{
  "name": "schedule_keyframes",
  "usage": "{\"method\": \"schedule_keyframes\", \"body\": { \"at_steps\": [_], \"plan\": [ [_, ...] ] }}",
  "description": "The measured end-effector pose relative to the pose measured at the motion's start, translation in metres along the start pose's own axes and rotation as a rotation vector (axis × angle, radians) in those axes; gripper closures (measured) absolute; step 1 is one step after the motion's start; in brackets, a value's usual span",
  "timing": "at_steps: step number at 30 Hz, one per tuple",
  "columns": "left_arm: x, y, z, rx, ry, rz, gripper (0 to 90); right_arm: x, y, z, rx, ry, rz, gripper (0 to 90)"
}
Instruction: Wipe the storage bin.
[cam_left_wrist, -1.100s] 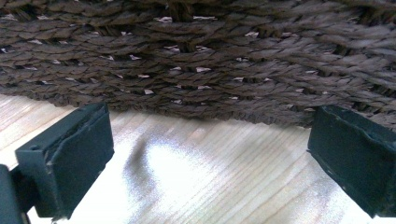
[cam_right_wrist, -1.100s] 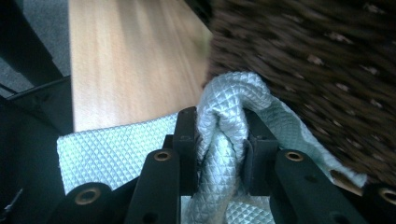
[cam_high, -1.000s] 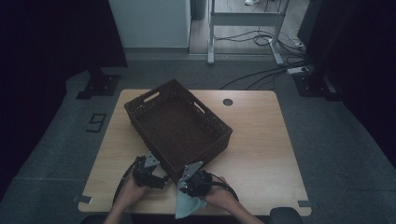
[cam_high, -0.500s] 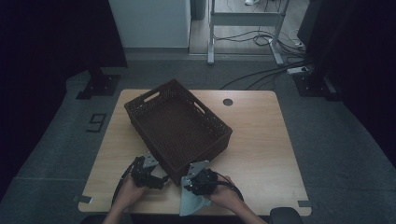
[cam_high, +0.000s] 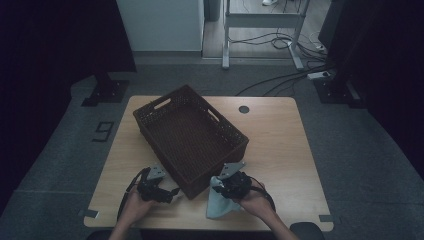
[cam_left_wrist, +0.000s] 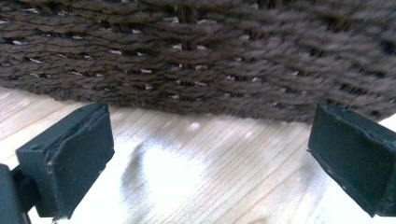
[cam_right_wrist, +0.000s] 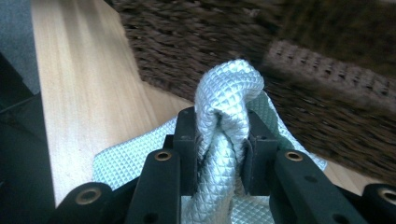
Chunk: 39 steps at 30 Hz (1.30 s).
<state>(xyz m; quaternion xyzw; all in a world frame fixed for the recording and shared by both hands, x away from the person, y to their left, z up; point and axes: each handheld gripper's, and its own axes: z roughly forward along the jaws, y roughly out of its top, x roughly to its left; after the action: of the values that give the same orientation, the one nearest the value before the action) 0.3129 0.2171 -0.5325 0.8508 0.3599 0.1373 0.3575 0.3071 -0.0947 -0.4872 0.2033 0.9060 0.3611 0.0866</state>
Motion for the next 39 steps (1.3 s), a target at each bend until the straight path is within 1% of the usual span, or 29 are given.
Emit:
{"method": "schedule_keyframes", "body": {
  "at_steps": [3,8,10,15,19,20,24,27,30,31,33,36,39],
  "plan": [
    [0.000,-0.001,-0.002,-0.003,-0.002,0.000,0.0,-0.006,-0.003,-0.005,-0.011,-0.009,0.026,70.5],
    [0.002,-0.001,-0.003,-0.009,-0.002,0.001,0.0,-0.020,-0.009,-0.016,-0.020,-0.047,0.063,70.5],
    [0.003,-0.002,-0.004,-0.021,-0.011,-0.002,0.0,-0.027,-0.013,-0.021,-0.023,-0.064,0.079,70.5],
    [0.005,-0.003,-0.003,-0.019,-0.020,-0.011,1.1,-0.046,-0.023,-0.037,-0.045,-0.121,0.136,70.5],
    [0.006,-0.003,-0.003,-0.016,-0.021,-0.011,1.6,-0.061,-0.031,-0.050,-0.064,-0.164,0.175,70.5],
    [0.007,-0.003,-0.003,-0.016,-0.021,-0.008,1.9,-0.065,-0.033,-0.054,-0.070,-0.181,0.189,70.5],
    [0.007,-0.003,-0.004,-0.011,-0.017,0.002,2.6,-0.077,-0.041,-0.065,-0.077,-0.222,0.222,70.5],
    [0.007,-0.003,-0.003,-0.009,-0.015,0.001,2.7,-0.085,-0.047,-0.072,-0.083,-0.253,0.250,70.5],
    [0.006,-0.003,-0.003,-0.015,-0.026,-0.006,2.7,-0.092,-0.053,-0.079,-0.083,-0.287,0.270,70.5],
    [0.005,-0.002,-0.003,-0.021,-0.028,-0.005,2.7,-0.095,-0.055,-0.081,-0.082,-0.301,0.277,70.5],
    [0.003,-0.001,-0.003,-0.027,-0.026,0.012,2.7,-0.099,-0.059,-0.085,-0.083,-0.318,0.295,70.5],
    [0.000,0.001,-0.003,-0.019,-0.014,0.041,2.2,-0.107,-0.067,-0.092,-0.080,-0.355,0.321,70.5],
    [-0.002,0.002,-0.002,-0.010,-0.008,0.045,1.1,-0.113,-0.073,-0.098,-0.074,-0.389,0.345,70.4]
  ]
}}
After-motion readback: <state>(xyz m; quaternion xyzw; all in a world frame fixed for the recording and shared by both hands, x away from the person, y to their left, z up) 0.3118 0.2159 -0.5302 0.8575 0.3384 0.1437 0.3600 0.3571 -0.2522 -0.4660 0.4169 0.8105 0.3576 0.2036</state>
